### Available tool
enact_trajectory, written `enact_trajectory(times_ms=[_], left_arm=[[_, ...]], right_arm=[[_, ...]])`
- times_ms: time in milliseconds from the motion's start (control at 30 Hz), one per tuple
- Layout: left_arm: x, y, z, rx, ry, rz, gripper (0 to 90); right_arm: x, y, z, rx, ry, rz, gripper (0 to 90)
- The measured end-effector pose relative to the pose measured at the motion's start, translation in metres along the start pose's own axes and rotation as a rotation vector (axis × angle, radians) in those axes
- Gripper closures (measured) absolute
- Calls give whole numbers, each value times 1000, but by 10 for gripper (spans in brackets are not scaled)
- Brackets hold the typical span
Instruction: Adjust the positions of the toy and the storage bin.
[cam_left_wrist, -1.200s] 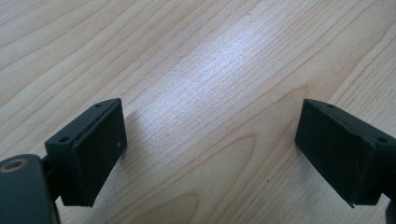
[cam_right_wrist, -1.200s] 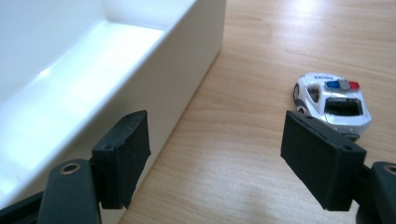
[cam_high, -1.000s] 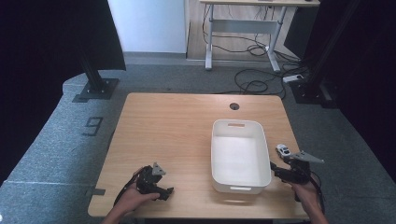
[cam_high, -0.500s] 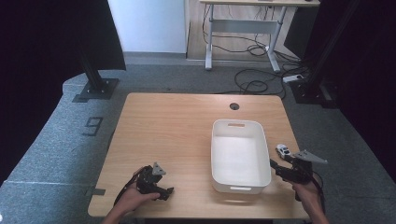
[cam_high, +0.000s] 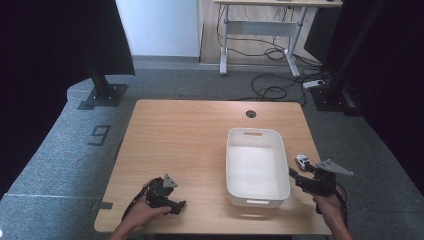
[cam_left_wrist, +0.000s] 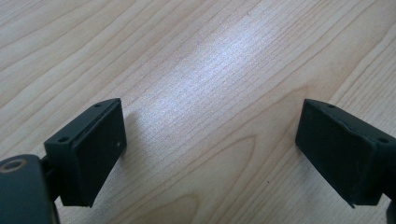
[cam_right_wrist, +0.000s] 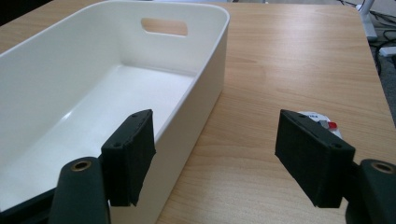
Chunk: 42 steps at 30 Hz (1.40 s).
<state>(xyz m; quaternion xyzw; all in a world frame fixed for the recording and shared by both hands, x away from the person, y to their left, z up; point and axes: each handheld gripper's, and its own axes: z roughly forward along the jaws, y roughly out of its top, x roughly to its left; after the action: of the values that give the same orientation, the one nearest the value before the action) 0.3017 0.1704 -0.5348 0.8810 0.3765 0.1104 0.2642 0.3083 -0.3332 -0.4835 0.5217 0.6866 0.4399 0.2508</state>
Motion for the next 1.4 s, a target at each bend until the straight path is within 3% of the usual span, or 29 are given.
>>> enact_trajectory(times_ms=[500, 1000, 1400], left_arm=[[0, 0, 0, 1, -1, 3, 88], [0, 0, 1, -3, -1, 2, 87], [0, 0, 1, -5, 0, 1, 87]], right_arm=[[12, 6, 2, -13, 27, -14, 281], [18, 0, 17, 38, 26, -41, 287], [19, -4, 28, 95, 12, -59, 402]])
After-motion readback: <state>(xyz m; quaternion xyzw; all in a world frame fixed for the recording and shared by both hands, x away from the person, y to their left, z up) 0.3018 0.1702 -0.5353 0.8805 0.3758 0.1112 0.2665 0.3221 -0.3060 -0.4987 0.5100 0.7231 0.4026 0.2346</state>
